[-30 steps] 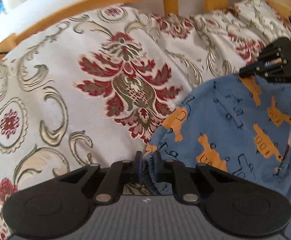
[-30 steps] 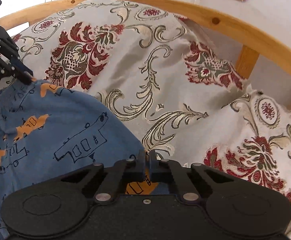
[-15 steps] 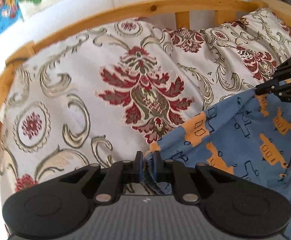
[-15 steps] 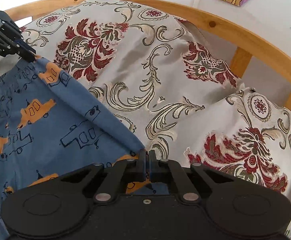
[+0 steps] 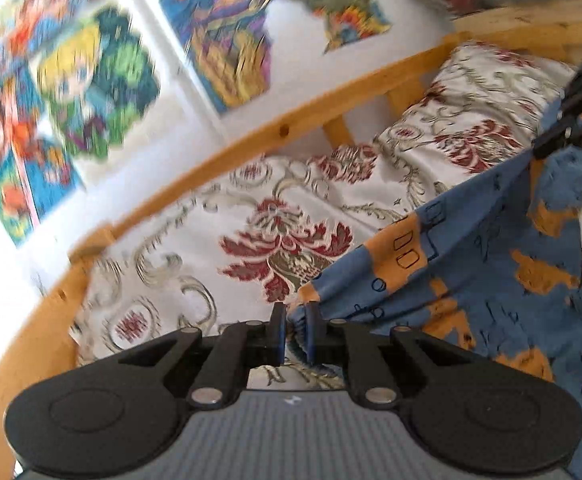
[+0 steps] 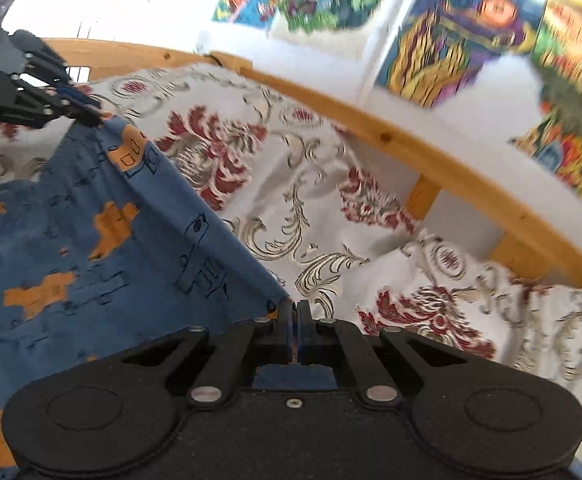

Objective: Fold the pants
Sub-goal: 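Lift the waistband with both grippers and fold it toward the pant cuffs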

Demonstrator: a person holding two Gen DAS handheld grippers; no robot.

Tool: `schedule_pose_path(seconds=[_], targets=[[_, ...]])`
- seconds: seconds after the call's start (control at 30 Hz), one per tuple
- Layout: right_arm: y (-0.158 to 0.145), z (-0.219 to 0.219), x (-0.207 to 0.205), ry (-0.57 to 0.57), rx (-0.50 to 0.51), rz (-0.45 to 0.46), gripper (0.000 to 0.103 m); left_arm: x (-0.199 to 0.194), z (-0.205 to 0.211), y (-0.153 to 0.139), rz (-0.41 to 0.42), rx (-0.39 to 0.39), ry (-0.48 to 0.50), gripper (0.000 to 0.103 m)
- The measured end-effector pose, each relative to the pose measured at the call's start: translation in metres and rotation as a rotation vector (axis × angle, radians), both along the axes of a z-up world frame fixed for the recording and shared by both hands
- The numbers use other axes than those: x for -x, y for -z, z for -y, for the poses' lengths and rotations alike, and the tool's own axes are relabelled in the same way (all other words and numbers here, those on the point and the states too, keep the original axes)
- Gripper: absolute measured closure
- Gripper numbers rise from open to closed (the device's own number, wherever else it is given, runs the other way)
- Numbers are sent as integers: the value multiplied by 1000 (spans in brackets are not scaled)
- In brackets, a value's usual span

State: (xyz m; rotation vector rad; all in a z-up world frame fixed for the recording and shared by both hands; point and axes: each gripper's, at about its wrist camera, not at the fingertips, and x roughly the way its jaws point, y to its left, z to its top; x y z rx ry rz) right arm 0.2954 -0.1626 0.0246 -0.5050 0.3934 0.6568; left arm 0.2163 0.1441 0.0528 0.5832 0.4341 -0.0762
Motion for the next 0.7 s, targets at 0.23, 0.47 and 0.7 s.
schedule_pose_path(seconds=[0.23,0.47,0.7], targets=[[2,4,108,-10,61,91,103,64,10,11,89,-131,132,92],[17,10,171,33,45,-31,103,110,12,36,-1,-272,253,92],[42,6,188,61,44,-144,103,128,14,54,-148,-314,317,80]])
